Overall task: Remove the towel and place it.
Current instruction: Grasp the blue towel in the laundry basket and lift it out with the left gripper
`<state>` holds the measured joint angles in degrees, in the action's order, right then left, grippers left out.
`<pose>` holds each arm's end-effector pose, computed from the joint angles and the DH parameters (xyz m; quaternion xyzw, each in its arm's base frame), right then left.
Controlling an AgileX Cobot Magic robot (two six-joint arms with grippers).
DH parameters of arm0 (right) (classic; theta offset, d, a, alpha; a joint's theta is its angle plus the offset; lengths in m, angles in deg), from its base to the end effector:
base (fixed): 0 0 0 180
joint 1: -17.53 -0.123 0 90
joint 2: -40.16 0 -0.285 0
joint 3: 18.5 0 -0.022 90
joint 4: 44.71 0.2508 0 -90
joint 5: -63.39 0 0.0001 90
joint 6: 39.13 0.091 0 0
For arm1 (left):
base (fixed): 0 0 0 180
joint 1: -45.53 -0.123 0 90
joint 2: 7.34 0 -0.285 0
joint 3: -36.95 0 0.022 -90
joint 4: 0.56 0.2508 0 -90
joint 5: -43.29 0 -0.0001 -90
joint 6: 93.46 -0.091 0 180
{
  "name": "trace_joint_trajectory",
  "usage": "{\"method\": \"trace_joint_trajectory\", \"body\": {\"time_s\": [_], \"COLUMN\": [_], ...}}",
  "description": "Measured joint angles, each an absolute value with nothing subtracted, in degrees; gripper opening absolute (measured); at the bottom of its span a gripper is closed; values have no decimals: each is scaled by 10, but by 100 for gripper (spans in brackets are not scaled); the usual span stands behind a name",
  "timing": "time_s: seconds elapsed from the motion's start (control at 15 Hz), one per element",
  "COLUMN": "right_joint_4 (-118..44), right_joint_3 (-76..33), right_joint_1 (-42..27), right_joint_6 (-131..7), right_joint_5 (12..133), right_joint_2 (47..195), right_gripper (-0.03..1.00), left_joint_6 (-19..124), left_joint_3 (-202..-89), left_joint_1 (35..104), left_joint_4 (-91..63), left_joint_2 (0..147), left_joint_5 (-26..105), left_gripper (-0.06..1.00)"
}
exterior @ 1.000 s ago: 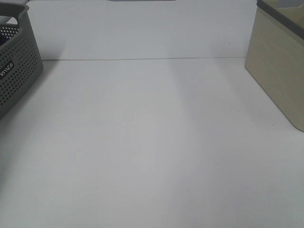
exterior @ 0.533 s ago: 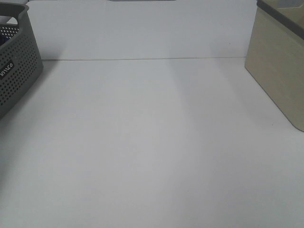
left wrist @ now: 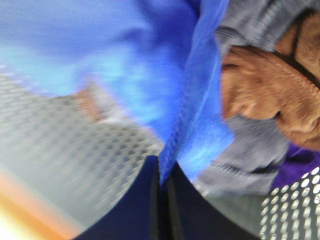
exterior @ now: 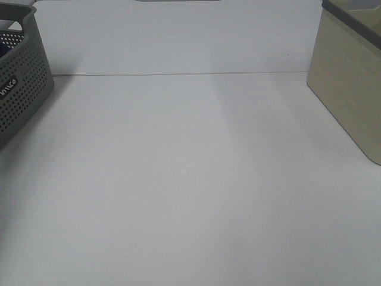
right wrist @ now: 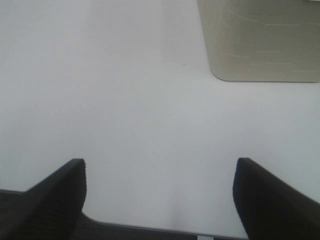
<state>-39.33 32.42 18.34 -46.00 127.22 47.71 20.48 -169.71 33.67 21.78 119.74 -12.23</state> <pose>-0.0035 0.0077 0.2619 -0.0484 0.8736 0.0145 0.4840 0.4448 0.1226 0.2491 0.5030 0.8205 0.2678 0.0464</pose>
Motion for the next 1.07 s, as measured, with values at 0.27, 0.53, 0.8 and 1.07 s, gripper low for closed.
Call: {"method": "trace_joint_trajectory", "body": {"time_s": [0.27,0.53,0.8,1.07], "right_joint_4": [-393,-393,-393,-393], "right_joint_3": [324,324,324,324], "right_joint_1": [183,183,183,183], "right_joint_6": [-460,-460,-460,-460], "right_joint_5": [1272,1272,1272,1272], "right_joint_2": [477,477,477,477], "right_gripper": [79,79,79,79], "left_joint_6": [265,368,405,375], "left_joint_3": [-1697,-1697,-1697,-1697], "left_joint_1": [369,372,372,372], "left_joint_4": [198,172,103,55], "left_joint_2": [1095,1021,993,972], "left_joint_5": [-123,-126,-126,-118], "left_gripper": [0,0,0,0]}}
